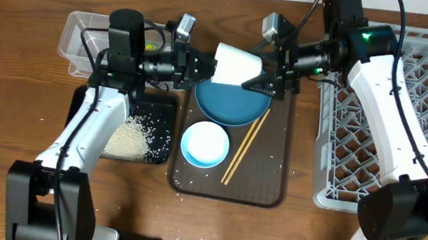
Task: Sort waste into correct bins and load items into the dishwasher rack
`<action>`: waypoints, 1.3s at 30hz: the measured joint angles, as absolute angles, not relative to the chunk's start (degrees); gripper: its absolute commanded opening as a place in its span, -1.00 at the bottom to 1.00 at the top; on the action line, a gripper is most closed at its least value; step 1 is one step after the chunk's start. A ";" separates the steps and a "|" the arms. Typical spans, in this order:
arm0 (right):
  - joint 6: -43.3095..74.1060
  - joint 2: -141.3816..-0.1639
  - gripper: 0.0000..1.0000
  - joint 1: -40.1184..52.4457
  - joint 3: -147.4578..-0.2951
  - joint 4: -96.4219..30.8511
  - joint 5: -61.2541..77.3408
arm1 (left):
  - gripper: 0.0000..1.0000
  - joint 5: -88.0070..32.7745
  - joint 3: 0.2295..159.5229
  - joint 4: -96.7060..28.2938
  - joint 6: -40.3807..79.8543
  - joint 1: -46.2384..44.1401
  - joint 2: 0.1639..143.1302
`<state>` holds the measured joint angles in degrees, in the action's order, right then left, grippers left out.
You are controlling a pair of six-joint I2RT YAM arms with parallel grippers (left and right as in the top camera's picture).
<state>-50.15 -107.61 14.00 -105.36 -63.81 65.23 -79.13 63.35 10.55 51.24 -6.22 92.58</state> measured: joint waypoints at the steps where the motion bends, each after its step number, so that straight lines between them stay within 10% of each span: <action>1: -50.15 -107.61 0.47 14.00 -105.36 -63.57 65.52 | -0.87 -79.13 63.35 10.55 51.24 -6.20 92.58; 8: -50.33 -107.61 0.23 14.00 -105.36 -63.68 66.52 | -0.78 -78.98 63.35 10.55 51.22 -6.13 92.58; 14: -50.09 -107.61 -0.11 13.87 -105.36 -63.66 65.34 | 0.15 -79.09 63.35 10.35 48.99 -6.17 92.58; 21: -40.36 -107.59 -0.98 12.47 -105.36 -63.29 52.31 | 0.25 -67.53 63.42 -6.35 37.91 -6.20 92.58; 39: -0.43 -97.60 -0.98 -18.55 -105.80 -67.22 3.40 | 0.34 -26.98 63.35 -33.43 15.16 -6.20 71.94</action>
